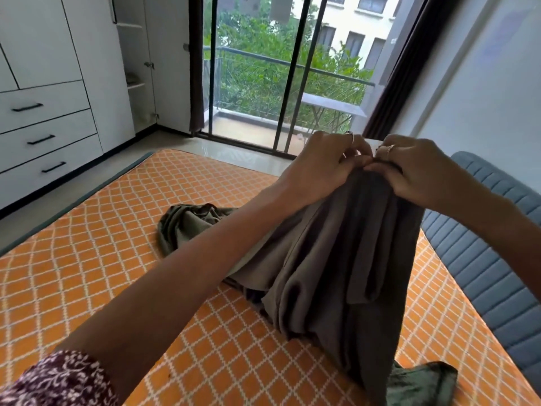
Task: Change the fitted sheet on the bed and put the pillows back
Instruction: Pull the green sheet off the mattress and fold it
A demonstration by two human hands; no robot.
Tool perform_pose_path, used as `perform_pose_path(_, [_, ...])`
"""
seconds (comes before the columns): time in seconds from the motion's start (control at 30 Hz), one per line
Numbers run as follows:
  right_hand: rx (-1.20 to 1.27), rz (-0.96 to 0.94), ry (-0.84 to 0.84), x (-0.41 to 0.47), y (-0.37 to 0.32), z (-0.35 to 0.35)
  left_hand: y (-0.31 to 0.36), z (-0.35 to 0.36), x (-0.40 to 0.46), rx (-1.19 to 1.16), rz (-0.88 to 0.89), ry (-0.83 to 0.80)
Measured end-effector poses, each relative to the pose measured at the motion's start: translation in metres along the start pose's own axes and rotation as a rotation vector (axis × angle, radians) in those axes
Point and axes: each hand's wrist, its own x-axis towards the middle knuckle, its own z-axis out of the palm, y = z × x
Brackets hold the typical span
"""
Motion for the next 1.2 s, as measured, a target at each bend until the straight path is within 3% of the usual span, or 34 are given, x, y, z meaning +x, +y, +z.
perform_pose_path(0.2, [-0.046, -0.063, 0.046, -0.001, 0.002, -0.017, 0.006, 0.008, -0.055, -0.021, -0.003, 0.156])
perform_pose_path(0.27, [-0.058, -0.064, 0.047, -0.004, 0.008, -0.021, 0.0, 0.017, -0.093, -0.074, -0.172, 0.361])
perform_pose_path(0.33, [-0.052, -0.05, 0.064, -0.01, 0.015, -0.025, -0.008, 0.032, -0.137, -0.234, -0.489, 0.472])
perform_pose_path(0.4, [-0.044, -0.04, 0.069, -0.013, 0.019, -0.028, -0.03, 0.059, -0.173, -0.28, -0.7, 0.316])
perform_pose_path(0.47, [-0.044, -0.031, 0.053, -0.012, 0.023, -0.031, -0.056, 0.087, -0.195, -0.239, -0.783, 0.083])
perform_pose_path(0.7, [-0.046, 0.005, 0.047, -0.021, 0.032, -0.041, -0.091, 0.122, -0.181, 0.022, -0.724, -0.405])
perform_pose_path(0.8, [-0.033, 0.02, 0.047, -0.025, 0.036, -0.043, -0.1, 0.121, -0.182, -0.019, -0.719, -0.48])
perform_pose_path(0.97, [-0.024, 0.042, 0.046, -0.032, 0.043, -0.046, -0.109, 0.111, -0.195, -0.019, -0.803, -0.409])
perform_pose_path(1.13, [-0.06, 0.03, 0.025, -0.034, 0.054, -0.044, -0.124, 0.112, -0.227, 0.066, -0.736, -0.618])
perform_pose_path(1.2, [-0.065, 0.047, 0.014, -0.034, 0.059, -0.043, -0.127, 0.115, -0.232, 0.098, -0.716, -0.631])
